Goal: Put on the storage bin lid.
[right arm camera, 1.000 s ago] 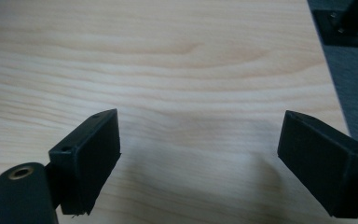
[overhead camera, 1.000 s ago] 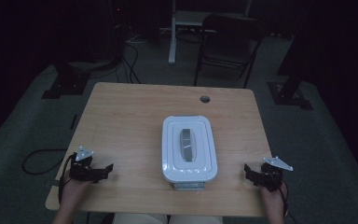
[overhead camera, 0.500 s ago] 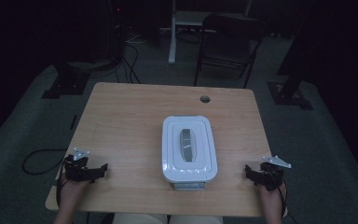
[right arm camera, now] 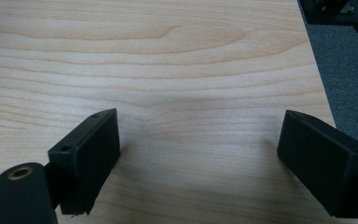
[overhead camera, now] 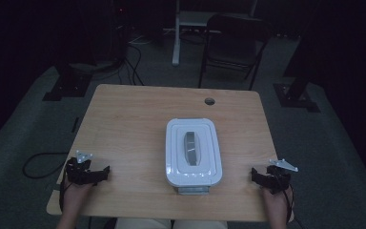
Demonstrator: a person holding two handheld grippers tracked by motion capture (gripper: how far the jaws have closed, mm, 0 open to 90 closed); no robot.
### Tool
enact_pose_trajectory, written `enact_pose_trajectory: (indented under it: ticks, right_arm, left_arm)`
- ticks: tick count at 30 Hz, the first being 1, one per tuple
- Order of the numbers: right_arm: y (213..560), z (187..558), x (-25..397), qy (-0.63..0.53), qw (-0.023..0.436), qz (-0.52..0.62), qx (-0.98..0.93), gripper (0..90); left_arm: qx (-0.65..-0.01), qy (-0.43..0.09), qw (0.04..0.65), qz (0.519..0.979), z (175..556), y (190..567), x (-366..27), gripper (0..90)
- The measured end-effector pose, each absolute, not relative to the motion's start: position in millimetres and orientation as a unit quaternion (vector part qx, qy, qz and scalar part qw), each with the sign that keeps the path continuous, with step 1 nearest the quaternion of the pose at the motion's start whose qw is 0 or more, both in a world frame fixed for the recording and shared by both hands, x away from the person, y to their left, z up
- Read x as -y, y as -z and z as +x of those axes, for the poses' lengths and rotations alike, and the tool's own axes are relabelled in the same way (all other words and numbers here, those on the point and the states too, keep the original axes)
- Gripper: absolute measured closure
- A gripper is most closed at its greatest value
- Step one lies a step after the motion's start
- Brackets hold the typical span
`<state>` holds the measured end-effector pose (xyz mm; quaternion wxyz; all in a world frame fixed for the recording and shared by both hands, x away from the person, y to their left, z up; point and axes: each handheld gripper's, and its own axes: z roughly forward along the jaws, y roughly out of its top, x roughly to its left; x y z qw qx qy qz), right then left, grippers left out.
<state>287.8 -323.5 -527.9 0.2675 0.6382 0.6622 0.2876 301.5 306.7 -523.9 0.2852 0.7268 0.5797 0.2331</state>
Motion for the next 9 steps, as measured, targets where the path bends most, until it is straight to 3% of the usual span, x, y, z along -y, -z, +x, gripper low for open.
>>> enact_pose_trajectory:
  ticks: [9]
  right_arm:
    - [527.9,287.8,323.6,-0.288,0.268,0.638,-0.662,12.7]
  left_arm:
    - [-0.583,-0.235,0.284,0.725,301.5,523.9,-306.7,1.0]
